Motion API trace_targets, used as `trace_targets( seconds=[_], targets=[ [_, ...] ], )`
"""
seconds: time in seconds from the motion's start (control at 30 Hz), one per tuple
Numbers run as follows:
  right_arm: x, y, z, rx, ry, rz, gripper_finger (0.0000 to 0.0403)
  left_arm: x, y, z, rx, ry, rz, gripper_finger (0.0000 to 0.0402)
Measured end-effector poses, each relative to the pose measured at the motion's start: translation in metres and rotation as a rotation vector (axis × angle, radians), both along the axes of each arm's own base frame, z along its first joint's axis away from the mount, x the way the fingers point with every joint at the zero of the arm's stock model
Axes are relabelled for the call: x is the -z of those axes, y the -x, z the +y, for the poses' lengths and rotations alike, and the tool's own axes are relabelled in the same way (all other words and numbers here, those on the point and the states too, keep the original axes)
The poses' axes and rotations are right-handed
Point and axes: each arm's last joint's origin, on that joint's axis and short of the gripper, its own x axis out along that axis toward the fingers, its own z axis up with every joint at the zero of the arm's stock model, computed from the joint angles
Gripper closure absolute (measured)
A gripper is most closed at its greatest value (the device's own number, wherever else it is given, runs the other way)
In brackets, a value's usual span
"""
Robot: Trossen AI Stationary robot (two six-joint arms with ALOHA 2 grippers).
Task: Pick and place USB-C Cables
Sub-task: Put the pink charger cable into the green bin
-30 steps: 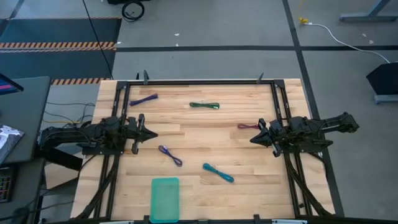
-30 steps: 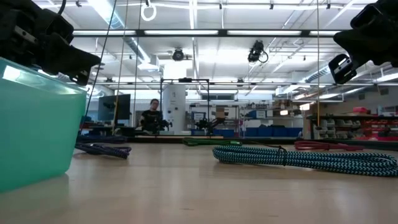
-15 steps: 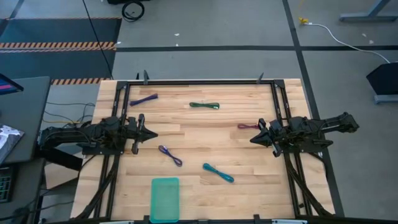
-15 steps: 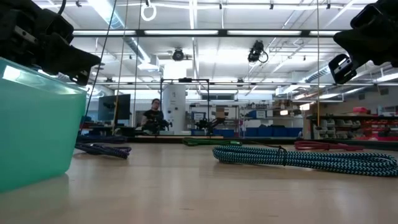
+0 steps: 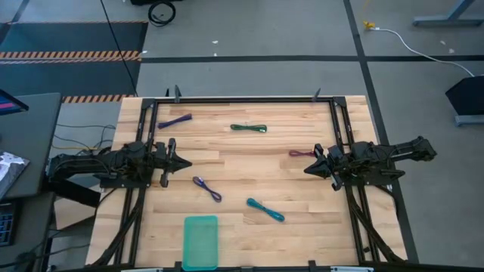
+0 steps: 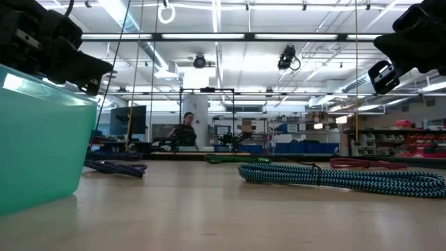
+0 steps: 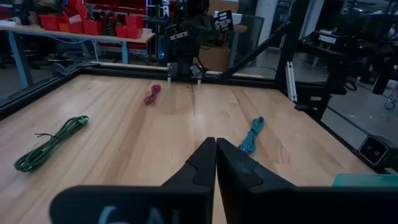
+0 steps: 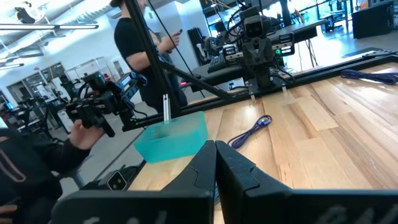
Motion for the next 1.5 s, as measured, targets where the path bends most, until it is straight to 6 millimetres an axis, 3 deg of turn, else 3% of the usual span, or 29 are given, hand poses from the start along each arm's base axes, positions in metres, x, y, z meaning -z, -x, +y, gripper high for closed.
trace_targets(
  seconds=[0.33,0.73,0.93,1.13,1.5],
  targets=[
    [0.000,0.000,0.000,0.000,0.000,0.000,0.0391,0.000,0.000,0.000,0.016,-0.238,-0.012,0.0381],
    [0.000,0.000,0.000,0.000,0.000,0.000,0.0391,-0.008,0.000,0.000,0.006,-0.240,-0.096,0.0381],
    [0.000,0.000,0.000,0.000,0.011,0.000,0.0391,-0.015,0.000,0.000,-0.001,-0.138,-0.159,0.0381],
    [0.002,0.000,0.000,-0.002,0.170,-0.016,0.0391,-0.016,0.000,0.000,0.000,-0.031,-0.171,0.0381],
    [0.001,0.000,0.000,-0.003,0.174,-0.026,0.0391,-0.025,0.002,0.000,-0.005,0.058,-0.256,0.0381]
  ],
)
